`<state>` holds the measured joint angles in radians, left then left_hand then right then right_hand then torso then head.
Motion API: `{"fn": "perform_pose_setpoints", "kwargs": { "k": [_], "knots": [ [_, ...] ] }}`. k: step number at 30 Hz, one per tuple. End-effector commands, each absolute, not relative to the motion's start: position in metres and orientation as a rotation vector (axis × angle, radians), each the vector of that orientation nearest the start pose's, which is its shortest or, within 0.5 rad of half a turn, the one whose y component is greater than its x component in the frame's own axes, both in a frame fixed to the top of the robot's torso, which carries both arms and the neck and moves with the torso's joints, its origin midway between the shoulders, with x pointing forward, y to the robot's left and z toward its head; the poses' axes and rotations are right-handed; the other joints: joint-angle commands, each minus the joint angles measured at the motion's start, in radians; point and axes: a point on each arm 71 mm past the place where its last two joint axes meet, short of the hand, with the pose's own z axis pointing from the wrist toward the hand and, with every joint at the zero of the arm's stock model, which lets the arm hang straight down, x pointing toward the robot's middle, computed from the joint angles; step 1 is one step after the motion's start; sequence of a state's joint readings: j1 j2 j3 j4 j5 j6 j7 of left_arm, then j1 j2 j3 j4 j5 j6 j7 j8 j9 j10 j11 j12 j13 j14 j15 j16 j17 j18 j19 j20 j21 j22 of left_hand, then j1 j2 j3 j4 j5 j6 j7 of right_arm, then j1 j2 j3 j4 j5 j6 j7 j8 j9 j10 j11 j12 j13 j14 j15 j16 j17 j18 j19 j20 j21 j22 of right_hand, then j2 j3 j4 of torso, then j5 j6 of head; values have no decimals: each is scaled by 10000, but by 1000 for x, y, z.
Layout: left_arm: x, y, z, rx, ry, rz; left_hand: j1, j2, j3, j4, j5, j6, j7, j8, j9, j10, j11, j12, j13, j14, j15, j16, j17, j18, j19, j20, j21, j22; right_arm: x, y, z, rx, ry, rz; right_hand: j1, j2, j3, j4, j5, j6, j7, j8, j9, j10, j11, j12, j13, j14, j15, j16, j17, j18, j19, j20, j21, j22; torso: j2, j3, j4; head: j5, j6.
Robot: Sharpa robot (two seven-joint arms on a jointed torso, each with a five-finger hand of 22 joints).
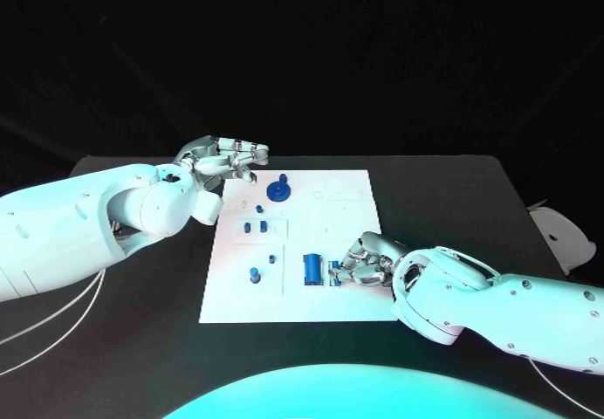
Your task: Assemble the parts on the task board
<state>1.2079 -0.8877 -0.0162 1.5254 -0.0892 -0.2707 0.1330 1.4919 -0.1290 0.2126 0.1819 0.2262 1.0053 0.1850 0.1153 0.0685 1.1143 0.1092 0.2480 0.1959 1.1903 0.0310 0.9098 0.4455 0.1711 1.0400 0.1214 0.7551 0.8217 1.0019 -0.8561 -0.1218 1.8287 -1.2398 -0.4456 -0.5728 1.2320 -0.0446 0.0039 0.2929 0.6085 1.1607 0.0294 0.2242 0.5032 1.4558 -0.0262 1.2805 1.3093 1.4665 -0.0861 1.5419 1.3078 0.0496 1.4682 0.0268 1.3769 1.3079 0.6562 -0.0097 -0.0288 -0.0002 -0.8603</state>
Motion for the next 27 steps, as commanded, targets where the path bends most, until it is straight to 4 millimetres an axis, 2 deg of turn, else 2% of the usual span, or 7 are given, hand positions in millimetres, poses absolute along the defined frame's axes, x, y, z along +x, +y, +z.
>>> {"fn": "perform_pose_setpoints", "kwargs": {
  "k": [1, 5, 13, 20, 27],
  "knots": [
    [490, 225, -181, -11504, 16529, -14085, 47, 29, -55, 20, 22, -72, 12, 47, -3, -95, -5, 35, -4, -67, 1, 25, -10, 127, 46, 15, -56, -13, 366, -149, -279, 3185, 21131, 5991, -197, -12, -122, -22, -139, 8, 65, -16, 13, 177, -95, 45, 450, 926, -61, 48, 2092, -131, 418, -58, 35, 2150, -9, 1, -3, 2, -3],
    [490, 225, -181, -11507, 16545, -14084, 47, 29, -55, 20, 22, -72, 12, 47, -3, -95, -5, 35, -4, -67, 1, 25, -10, 127, 46, 15, -56, -13, 366, -149, -279, 3199, 21106, 6006, -357, -2, -261, -26, -436, 15, 58, -7, 56, 182, -100, 54, 464, 924, -66, 44, 2084, -130, 415, -63, 28, 2148, -4, -1, -3, 11, 1],
    [490, 225, -181, -11511, 16570, -14085, 47, 29, -55, 20, 22, -72, 12, 47, -3, -95, -5, 35, -4, -67, 1, 25, -10, 127, 46, 15, -56, -13, 368, -150, -279, 3202, 20936, 5999, -696, 54, -675, -31, -1757, -3, 73, -7, 158, 172, -84, 31, 468, 920, -53, 36, 2069, -121, 397, -55, -20, 2135, -2, 1, -6, 17, 23],
    [490, 225, -181, -11516, 16580, -14079, 47, 29, -55, 20, 22, -72, 12, 47, -3, -95, -5, 35, -4, -67, 1, 25, -10, 127, 46, 15, -56, -13, 367, -150, -278, 3118, 20859, 6012, -667, 61, -736, -47, -1886, -11, 70, -8, 179, 171, -84, 31, 473, 918, -53, 32, 2062, -120, 395, -54, -26, 2134, 2, 2, -2, 14, 4],
    [490, 226, -181, -11530, 16581, -14056, 47, 29, -55, 20, 22, -72, 12, 47, -3, -95, -5, 35, -4, -67, 1, 25, -10, 127, 46, 15, -56, -13, 364, -154, -274, 2897, 20686, 6148, -297, 47, -761, -157, -1890, -33, 58, -9, 226, 167, -95, 34, 485, 917, -62, 28, 2054, -115, 386, -58, -48, 2128, -3, 11, -1, 29, 6]
  ]
}}
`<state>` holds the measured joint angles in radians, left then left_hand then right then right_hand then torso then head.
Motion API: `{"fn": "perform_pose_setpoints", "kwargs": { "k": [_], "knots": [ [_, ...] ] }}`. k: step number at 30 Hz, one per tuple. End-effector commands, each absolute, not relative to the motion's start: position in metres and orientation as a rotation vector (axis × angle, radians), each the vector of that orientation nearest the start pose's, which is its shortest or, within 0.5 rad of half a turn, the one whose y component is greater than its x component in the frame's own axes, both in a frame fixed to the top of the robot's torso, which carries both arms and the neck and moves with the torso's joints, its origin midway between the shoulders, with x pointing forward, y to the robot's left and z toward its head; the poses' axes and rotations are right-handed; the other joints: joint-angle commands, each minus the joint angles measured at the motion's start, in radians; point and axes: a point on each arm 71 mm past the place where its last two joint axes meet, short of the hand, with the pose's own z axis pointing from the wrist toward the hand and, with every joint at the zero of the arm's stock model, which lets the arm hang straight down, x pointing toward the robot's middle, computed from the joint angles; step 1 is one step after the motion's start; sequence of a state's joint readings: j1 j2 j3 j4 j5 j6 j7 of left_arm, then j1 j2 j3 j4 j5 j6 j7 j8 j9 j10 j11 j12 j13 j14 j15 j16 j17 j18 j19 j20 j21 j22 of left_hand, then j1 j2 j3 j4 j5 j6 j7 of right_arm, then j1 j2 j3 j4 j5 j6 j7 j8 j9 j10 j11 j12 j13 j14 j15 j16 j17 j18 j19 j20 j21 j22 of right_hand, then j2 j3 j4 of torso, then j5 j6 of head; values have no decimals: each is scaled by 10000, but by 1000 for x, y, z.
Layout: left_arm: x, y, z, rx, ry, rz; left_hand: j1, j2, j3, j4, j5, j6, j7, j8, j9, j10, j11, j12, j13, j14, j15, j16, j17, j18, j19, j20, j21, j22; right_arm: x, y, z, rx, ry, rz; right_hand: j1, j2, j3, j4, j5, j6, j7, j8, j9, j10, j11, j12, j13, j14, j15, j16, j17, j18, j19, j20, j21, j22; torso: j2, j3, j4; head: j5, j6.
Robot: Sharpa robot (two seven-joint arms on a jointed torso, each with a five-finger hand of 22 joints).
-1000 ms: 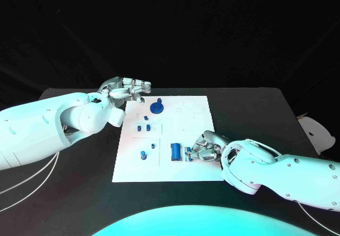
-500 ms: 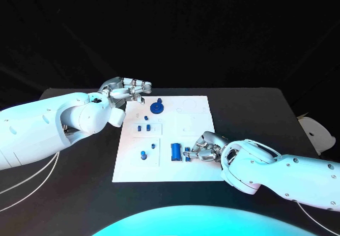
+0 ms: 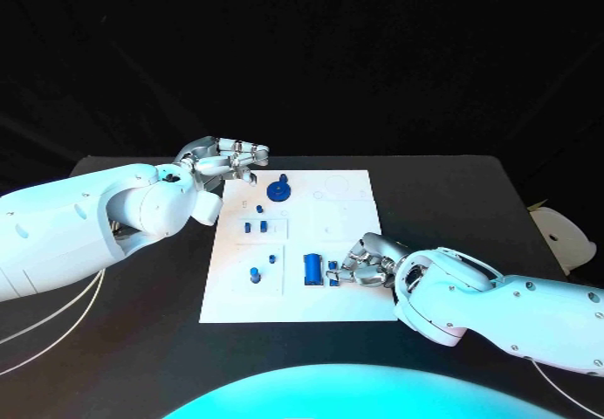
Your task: Assemble the parts on the task board
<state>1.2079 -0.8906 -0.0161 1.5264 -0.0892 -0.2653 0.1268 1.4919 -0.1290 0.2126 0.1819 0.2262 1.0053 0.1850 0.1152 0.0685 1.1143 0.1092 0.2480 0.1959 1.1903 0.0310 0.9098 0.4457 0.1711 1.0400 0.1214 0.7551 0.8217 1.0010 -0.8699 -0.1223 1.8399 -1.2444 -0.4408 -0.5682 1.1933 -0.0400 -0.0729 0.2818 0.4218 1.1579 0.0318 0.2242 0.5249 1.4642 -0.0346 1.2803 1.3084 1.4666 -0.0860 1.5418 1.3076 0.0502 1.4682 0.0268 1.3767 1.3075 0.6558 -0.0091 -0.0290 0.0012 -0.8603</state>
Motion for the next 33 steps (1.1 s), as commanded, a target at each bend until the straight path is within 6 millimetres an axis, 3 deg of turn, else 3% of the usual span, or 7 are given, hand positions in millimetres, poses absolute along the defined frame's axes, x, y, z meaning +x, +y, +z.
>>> {"fn": "perform_pose_setpoints", "kwargs": {
  "k": [1, 16, 33],
  "knots": [
    [490, 227, -181, -11532, 16583, -14053, 47, 29, -55, 20, 22, -72, 12, 47, -4, -94, -5, 35, -4, -67, 1, 25, -12, 127, 46, 15, -56, -13, 363, -155, -273, 2877, 20651, 6209, 92, 1, 6, -45, -23, -5, 34, -9, 9, 83, -11, 35, 494, 916, -64, 29, 2056, -121, 386, -58, -46, 2132, 0, 6, -4, 21, 10],
    [490, 227, -181, -11532, 16587, -14054, 47, 29, -55, 20, 22, -72, 12, 47, -4, -94, -5, 35, -4, -67, 1, 25, -12, 127, 46, 15, -56, -13, 354, -166, -273, 3014, 21006, 6626, 188, 3, -76, -10, 5, -38, 48, -26, 34, 73, 1, 27, 497, 912, -56, 20, 2039, -115, 374, -54, -80, 2123, -4, -6, -3, 8, 67],
    [490, 227, -181, -11531, 16585, -14056, 47, 29, -55, 20, 22, -72, 12, 47, -4, -94, -5, 35, -4, -67, 1, 25, -12, 127, 46, 15, -56, -13, 358, -165, -278, 2961, 21143, 6348, 510, 106, -70, -60, 7, -43, 36, -27, 76, 68, -8, 26, 507, 916, -60, 27, 2055, -117, 376, -55, -68, 2126, 6, -6, -3, 21, 8]
  ]
}}
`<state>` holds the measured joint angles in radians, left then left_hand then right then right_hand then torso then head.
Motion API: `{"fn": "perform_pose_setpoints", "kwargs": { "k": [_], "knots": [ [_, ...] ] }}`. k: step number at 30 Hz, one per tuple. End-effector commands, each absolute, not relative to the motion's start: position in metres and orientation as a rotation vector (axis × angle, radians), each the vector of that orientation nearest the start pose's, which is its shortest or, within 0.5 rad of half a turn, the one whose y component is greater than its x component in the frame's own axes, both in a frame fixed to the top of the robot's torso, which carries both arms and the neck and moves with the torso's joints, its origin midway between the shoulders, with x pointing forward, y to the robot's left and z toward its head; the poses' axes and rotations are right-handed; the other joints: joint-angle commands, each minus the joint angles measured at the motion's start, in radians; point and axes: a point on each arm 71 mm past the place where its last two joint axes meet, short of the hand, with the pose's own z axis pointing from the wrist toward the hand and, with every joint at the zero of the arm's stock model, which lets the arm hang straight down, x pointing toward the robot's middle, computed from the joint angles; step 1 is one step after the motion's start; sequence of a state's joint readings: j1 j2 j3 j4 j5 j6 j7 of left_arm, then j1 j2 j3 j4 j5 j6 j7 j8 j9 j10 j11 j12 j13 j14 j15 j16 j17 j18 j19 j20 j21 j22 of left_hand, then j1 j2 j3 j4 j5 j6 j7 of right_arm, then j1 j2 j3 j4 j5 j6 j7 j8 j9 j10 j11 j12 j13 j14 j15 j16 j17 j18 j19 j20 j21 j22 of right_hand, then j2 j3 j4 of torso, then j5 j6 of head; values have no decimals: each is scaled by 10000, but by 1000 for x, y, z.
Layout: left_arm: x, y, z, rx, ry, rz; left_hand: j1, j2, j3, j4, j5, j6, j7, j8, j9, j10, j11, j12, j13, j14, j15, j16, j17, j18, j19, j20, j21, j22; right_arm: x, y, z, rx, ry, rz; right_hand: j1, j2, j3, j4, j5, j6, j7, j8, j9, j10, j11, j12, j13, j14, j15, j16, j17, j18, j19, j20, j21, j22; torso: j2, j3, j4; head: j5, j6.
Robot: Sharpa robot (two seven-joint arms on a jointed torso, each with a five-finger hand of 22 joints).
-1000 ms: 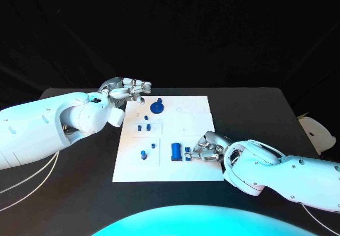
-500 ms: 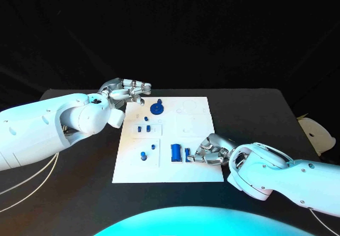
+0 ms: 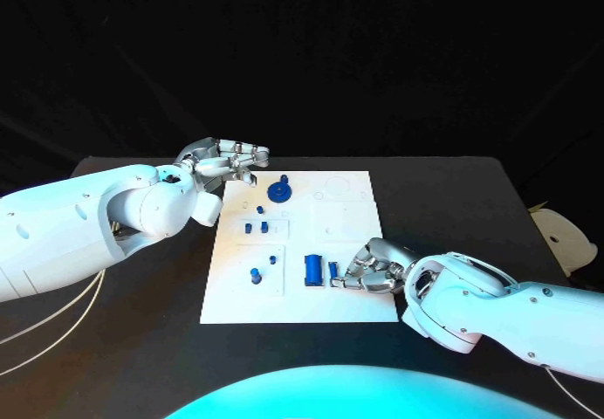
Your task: Assemble the parts on the task board
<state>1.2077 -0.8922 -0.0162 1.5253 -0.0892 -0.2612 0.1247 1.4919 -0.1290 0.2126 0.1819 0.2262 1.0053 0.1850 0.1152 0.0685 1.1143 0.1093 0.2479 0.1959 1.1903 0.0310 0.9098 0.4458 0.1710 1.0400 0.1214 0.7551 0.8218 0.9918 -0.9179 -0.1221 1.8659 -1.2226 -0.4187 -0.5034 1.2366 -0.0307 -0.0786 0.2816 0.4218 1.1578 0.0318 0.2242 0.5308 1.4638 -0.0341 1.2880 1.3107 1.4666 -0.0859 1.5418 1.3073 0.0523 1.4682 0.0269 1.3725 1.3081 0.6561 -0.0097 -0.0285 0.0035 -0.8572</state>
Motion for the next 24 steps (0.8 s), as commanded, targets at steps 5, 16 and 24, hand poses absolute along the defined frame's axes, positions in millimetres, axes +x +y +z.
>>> {"fn": "perform_pose_setpoints", "kwargs": {
  "k": [5, 16, 24],
  "knots": [
    [490, 227, -181, -11527, 16590, -14064, 47, 29, -55, 20, 22, -72, 12, 47, -3, -95, -5, 35, -4, -67, 1, 25, -14, 128, 46, 15, -56, -13, 363, -165, -281, 2901, 21059, 6131, 171, 87, 6, -62, 13, -29, 27, -19, 33, 75, -21, -45, 490, 916, -66, 29, 2062, -140, 381, -58, -14, 2124, 2, 2, -1, -14, -11],
    [490, 227, -181, -11529, 16592, -14061, 47, 29, -55, 20, 22, -72, 12, 47, -3, -95, -5, 35, -4, -67, 1, 25, -14, 128, 46, 15, -56, -13, 370, -162, -286, 2386, 21042, 5924, 718, 147, 46, -248, -183, -47, 1, -13, 97, 68, -47, -59, 492, 914, -91, 24, 2054, -135, 370, -79, -39, 2118, -4, 0, -13, -12, -32],
    [490, 226, -181, -11527, 16599, -14065, 47, 29, -55, 20, 22, -72, 12, 47, -3, -95, -5, 35, -4, -67, 1, 25, -14, 128, 46, 15, -56, -13, 369, -161, -283, 2541, 20659, 6153, 719, 190, -11, -155, -413, -48, 22, -16, 122, 68, -32, -68, 491, 911, -82, 16, 2037, -128, 356, -78, -83, 2107, -8, 7, -6, -32, -13]
  ]
}}
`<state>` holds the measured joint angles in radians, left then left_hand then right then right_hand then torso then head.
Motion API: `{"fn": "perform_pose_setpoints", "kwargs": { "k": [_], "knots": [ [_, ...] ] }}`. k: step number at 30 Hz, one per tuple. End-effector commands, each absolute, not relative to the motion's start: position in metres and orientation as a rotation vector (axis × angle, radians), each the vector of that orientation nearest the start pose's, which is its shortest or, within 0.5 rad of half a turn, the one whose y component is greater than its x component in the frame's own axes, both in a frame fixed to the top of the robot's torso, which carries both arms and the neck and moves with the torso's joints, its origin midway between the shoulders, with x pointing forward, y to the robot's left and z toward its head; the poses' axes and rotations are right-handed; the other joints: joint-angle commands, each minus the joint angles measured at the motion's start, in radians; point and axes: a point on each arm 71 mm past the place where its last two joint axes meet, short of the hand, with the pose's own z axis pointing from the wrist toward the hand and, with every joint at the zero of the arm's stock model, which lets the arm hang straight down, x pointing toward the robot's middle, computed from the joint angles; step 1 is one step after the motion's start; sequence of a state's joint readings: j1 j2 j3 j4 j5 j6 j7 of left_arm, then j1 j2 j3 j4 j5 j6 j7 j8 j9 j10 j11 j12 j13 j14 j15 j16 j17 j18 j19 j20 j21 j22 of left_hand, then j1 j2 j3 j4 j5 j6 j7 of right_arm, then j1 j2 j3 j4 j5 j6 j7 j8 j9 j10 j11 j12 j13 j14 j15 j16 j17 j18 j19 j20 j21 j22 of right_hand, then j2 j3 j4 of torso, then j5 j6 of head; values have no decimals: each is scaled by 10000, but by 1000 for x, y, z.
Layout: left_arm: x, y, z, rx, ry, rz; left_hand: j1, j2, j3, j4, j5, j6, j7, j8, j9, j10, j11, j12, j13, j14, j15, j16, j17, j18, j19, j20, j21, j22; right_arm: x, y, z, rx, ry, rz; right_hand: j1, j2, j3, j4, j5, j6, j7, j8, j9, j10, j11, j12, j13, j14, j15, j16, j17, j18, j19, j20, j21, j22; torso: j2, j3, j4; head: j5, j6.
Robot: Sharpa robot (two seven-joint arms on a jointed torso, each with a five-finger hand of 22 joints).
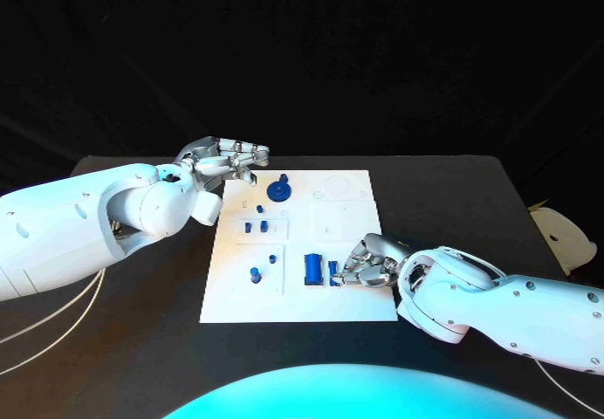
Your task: Assemble the parts on the task board
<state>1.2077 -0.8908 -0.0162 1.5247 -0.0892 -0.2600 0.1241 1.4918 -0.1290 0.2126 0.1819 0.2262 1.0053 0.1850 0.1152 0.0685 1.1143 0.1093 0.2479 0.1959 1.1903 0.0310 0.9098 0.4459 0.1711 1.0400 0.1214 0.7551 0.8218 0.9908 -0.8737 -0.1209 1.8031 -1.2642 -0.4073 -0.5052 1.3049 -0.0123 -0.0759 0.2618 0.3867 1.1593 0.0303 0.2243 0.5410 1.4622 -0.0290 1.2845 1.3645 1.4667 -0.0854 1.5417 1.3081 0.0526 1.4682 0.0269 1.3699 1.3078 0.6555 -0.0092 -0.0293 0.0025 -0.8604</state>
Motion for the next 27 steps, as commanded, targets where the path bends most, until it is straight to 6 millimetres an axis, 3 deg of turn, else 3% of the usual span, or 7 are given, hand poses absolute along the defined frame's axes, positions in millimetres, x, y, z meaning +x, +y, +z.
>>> {"fn": "perform_pose_setpoints", "kwargs": {
  "k": [1, 7, 14, 16, 19, 22, 27],
  "knots": [
    [490, 226, -181, -11528, 16599, -14064, 47, 29, -55, 20, 22, -72, 12, 47, -3, -95, -5, 35, -3, -67, 1, 25, -14, 127, 46, 15, -56, -13, 369, -161, -282, 2612, 20590, 6212, 17, 5, -53, 66, -51, -66, 40, -20, 22, 81, -80, -44, -53, 906, -84, 10, 2016, -127, 349, -77, -76, 2104, -1, 1, 6, -27, 29],
    [491, 226, -181, -11524, 16593, -14068, 42, 54, -67, 40, 23, -87, 16, 58, -4, -114, -1, 49, -9, -72, 5, 31, -23, 126, 50, 18, -66, -15, 370, -165, -271, 3277, 19922, 6778, -68, -106, -217, 187, 211, -190, 98, -86, 31, 9, -32, -171, -130, 839, -49, -131, 1724, -56, 217, -53, -469, 2004, -30, -8, -4, -38, 77],
    [491, 225, -184, -11607, 16547, -14117, 34, 54, -72, 46, 21, -88, 18, 60, -4, -115, 1, 52, -9, -73, 7, 32, -25, 126, 50, 18, -67, -16, 394, -181, -257, 4748, 18787, 8001, 112, -164, -415, 206, 537, -692, 371, -463, -71, -857, 216, -2045, -1418, 398, 141, -1089, 68, 342, -615, 104, -2800, 1387, -142, -30, -76, -55, 264],
    [491, 225, -186, -11719, 16531, -14155, 32, 53, -75, 48, 21, -89, 18, 60, -4, -116, 1, 52, -9, -73, 7, 32, -25, 126, 50, 18, -68, -16, 404, -189, -256, 5718, 18589, 8372, 334, -121, -396, 140, 584, -864, 448, -592, -110, -1350, 270, -3090, -2154, 182, 192, -1613, -708, 546, -1063, 157, -4020, 1040, -231, -49, -91, -70, 368],
    [491, 225, -191, -12132, 16486, -14277, -40, 15, -151, 101, 16, -130, 32, 65, -8, -161, 19, 66, -18, -167, 31, -22, -63, 118, 8, 36, -121, -37, 422, -201, -255, 7428, 18197, 9195, 851, -48, -294, -13, 491, -1111, 654, -793, -179, -2751, 407, -5905, -4208, -538, 392, -3314, -2831, 999, -2349, 336, -7241, -22, -361, -70, -92, -105, 678],
    [492, 227, -197, -12533, 16305, -14320, -42, -1, -261, 165, 20, -186, 60, 113, -6, -251, 72, 125, -33, -813, 115, -637, -388, 108, -426, 123, -594, -271, 441, -212, -252, 8798, 17640, 10097, 1270, 38, -125, -201, 193, -1312, 750, -945, -253, -3276, 582, -6675, -4835, -961, 457, -4369, -4022, 1229, -2985, 423, -8942, -678, -515, -97, -131, -114, 903],
    [499, 234, -207, -13225, 15527, -14309, 13, 36, -395, 304, 25, -255, 107, 221, -9, -555, 196, 41, -220, -1541, 343, -2232, -1283, 39, -1432, 430, -1978, -1062, 471, -224, -245, 9845, 16673, 11397, 1697, 12, 113, -302, -3, -1834, 1092, -1382, -615, -3880, 879, -7876, -6070, -2364, 780, -7504, -6978, 1251, -3700, 728, -10274, -1573, -795, -148, -227, -131, 1318]
  ]
}}
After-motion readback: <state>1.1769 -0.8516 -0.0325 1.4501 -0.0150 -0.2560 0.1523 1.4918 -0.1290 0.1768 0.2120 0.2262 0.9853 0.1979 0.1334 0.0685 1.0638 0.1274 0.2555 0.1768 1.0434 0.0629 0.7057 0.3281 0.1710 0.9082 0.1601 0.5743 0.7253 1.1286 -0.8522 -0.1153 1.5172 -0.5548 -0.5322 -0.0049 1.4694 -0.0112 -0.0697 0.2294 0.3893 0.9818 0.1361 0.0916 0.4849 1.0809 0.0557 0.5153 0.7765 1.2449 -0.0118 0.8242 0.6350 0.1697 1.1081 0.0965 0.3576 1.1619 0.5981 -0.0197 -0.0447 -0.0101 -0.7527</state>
